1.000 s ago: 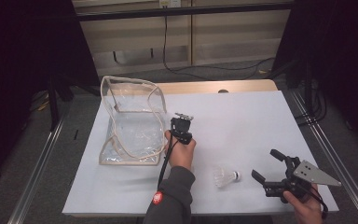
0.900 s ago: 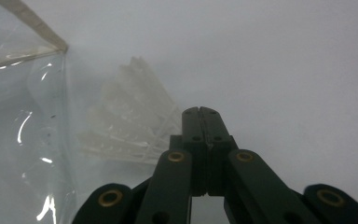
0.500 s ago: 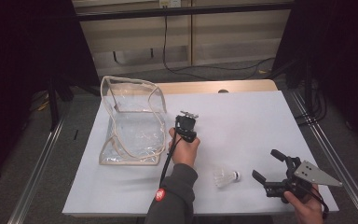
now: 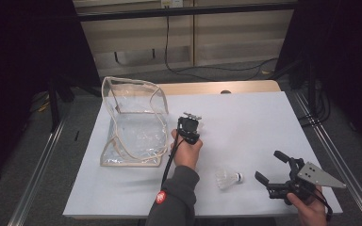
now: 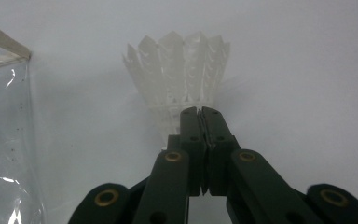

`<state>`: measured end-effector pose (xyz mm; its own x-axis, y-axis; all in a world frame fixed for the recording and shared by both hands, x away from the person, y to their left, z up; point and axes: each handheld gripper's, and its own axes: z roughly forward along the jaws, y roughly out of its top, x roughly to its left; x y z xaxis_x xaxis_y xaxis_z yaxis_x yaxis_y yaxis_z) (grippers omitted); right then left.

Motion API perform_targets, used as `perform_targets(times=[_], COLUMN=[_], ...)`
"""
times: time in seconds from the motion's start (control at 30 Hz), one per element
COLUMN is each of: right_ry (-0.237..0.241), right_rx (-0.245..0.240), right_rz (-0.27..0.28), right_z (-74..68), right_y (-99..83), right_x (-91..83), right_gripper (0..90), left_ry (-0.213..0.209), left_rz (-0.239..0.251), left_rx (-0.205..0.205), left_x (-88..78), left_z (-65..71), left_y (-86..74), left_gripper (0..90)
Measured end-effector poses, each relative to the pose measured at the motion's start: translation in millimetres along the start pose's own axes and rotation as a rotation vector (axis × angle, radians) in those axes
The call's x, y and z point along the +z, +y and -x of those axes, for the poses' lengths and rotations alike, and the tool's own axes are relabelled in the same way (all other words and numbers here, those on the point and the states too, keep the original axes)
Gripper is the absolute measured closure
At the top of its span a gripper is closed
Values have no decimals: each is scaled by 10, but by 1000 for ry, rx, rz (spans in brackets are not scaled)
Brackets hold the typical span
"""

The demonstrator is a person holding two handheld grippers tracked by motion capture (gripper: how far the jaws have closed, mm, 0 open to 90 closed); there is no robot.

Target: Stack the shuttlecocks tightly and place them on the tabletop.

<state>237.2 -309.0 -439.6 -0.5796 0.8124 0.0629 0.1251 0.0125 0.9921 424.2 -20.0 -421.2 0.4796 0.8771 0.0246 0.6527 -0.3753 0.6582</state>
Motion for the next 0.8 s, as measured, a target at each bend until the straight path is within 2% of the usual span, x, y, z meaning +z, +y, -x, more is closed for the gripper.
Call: perform_targets(times=[0.2, 0.43, 0.63, 0.7, 0.8], right_ry=[3, 2, 0, 0, -2], right_rx=[-2, -2, -5, -6, -5], right_rz=[-2, -4, -2, -4, -4], right_z=[-6, -8, -3, -2, -2], right_y=[-2, -3, 0, -1, 0], right_x=[4, 4, 0, -2, -4], right_gripper=[2, 2, 2, 2, 2], left_ry=[-15, -27, -37, -41, -53], left_rz=[-9, -15, -17, -5, 8], left_rx=[19, 16, 6, -10, -32], left_x=[-25, -27, -25, -36, -74], left_z=[19, -5, -11, -5, -15], left_y=[-6, -6, -5, -2, 13], left_gripper=[884, 884, 882, 873, 816])
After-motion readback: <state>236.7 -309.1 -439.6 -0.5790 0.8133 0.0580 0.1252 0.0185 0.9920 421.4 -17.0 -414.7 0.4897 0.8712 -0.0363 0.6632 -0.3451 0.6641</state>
